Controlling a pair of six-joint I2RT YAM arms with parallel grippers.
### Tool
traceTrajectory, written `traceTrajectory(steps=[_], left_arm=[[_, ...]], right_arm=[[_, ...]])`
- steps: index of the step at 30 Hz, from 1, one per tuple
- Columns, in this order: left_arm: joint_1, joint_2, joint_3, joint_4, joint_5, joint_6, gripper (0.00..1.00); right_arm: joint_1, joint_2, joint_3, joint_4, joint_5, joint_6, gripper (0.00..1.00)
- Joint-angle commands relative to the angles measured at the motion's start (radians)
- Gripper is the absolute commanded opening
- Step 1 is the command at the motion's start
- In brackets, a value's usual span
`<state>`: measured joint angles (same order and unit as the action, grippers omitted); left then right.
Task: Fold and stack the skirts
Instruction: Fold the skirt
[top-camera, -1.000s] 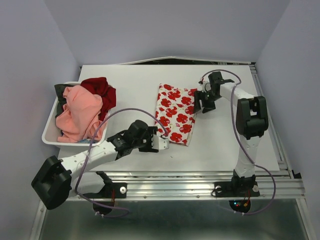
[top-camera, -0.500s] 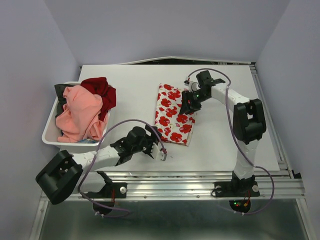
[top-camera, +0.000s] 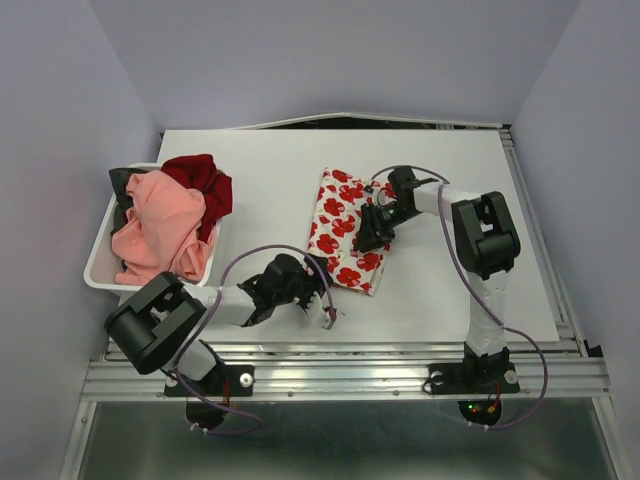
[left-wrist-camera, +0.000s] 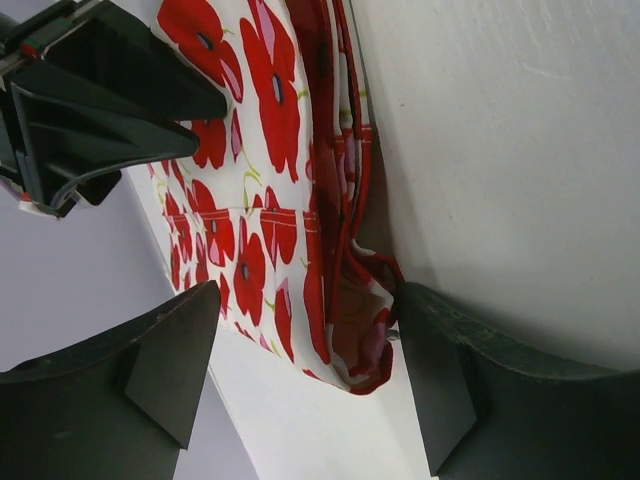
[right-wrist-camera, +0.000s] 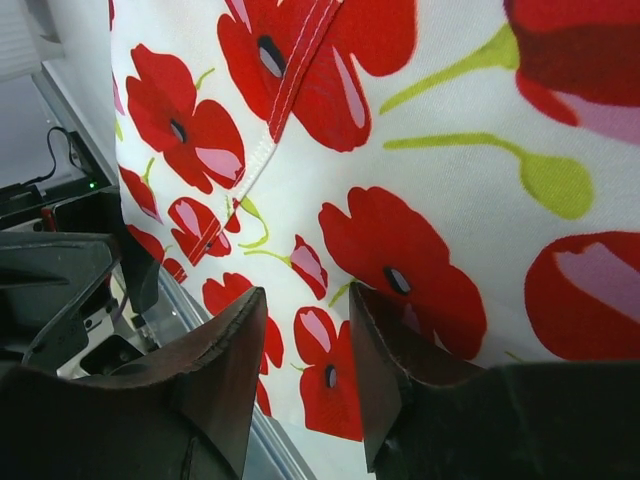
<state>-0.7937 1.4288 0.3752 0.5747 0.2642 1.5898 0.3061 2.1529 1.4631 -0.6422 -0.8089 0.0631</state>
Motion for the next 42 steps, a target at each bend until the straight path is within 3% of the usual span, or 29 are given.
traceTrajectory(steps=[1, 10, 16, 19, 21, 22, 26, 34, 42], left_arm=[[-0.001, 0.041, -0.016, 0.092, 0.072, 0.042, 0.82], [-0.047, 0.122, 0.022, 0.221, 0.096, -0.066, 0.85], [-0.088, 0.142, 0.028, 0.257, 0.086, -0.103, 0.78], [-0.096, 0.140, 0.030, 0.260, 0.070, -0.128, 0.66], [-0.098, 0.130, 0.027, 0.257, 0.052, -0.151, 0.52], [-0.096, 0.115, 0.024, 0.245, 0.041, -0.155, 0.38], [-0.107, 0.058, 0.033, 0.125, 0.035, -0.163, 0.15], [-0.148, 0.007, 0.056, -0.058, 0.038, -0.188, 0.01], [-0.157, -0.013, 0.079, -0.134, 0.026, -0.228, 0.00]], right_arm=[[0.008, 0.058, -0.047, 0.022, 0.132, -0.045, 0.45], [0.008, 0.081, -0.078, 0.038, 0.154, -0.040, 0.43], [0.008, 0.079, -0.083, 0.038, 0.154, -0.043, 0.42], [0.008, 0.075, -0.086, 0.038, 0.162, -0.048, 0.42], [0.008, 0.070, -0.095, 0.038, 0.168, -0.051, 0.42], [0.008, 0.062, -0.098, 0.036, 0.169, -0.052, 0.42], [0.008, 0.025, -0.098, 0.035, 0.163, -0.052, 0.43], [0.008, -0.057, 0.051, 0.038, 0.071, -0.011, 0.48], [0.008, -0.007, 0.219, 0.228, -0.002, 0.132, 0.56]])
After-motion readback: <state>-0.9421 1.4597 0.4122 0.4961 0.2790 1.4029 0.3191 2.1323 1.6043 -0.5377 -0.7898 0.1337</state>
